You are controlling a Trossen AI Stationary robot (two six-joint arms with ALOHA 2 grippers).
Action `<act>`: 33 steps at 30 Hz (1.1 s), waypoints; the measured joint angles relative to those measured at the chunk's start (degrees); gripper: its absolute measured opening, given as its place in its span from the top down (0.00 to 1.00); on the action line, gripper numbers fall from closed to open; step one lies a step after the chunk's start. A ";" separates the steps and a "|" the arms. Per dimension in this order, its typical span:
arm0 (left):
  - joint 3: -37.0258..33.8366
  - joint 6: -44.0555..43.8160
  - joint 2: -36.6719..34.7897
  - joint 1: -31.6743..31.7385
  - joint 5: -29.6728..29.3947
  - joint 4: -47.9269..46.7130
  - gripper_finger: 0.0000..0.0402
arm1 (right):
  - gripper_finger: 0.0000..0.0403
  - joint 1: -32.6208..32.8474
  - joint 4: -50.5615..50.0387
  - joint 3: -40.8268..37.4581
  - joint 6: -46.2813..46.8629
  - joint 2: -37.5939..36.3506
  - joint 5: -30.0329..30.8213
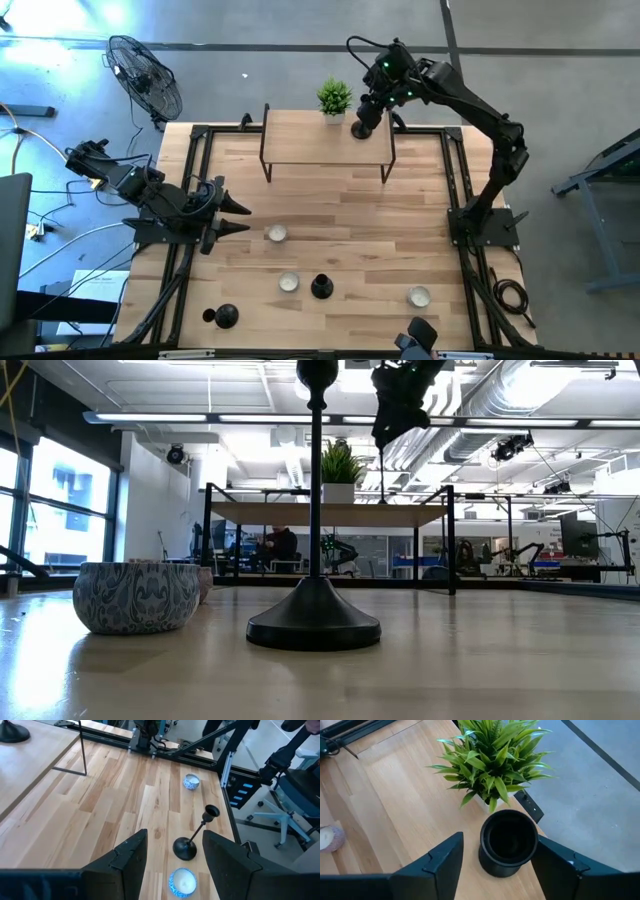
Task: Pick & Place candle stick holders
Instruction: Put the right black candle holder on the shelf
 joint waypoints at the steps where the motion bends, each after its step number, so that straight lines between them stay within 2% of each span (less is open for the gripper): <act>1: 0.00 0.00 0.00 0.00 -0.02 0.00 0.53 | 0.46 0.00 0.00 0.00 0.00 0.00 0.11; 9: 0.00 -0.02 0.00 0.00 0.00 -0.01 0.53 | 0.43 0.01 0.03 0.00 -0.08 0.00 0.46; 16: 0.00 -0.04 0.00 0.00 0.00 -0.02 0.53 | 0.44 0.02 0.07 0.00 -0.52 0.00 4.02; 28: 0.00 -0.04 0.00 0.00 0.00 -0.07 0.53 | 0.44 0.43 0.07 0.00 -0.59 -0.76 2.75; 33: 0.00 -0.04 0.00 0.00 -0.01 -0.11 0.53 | 0.44 1.02 0.02 0.02 -0.92 -3.08 4.10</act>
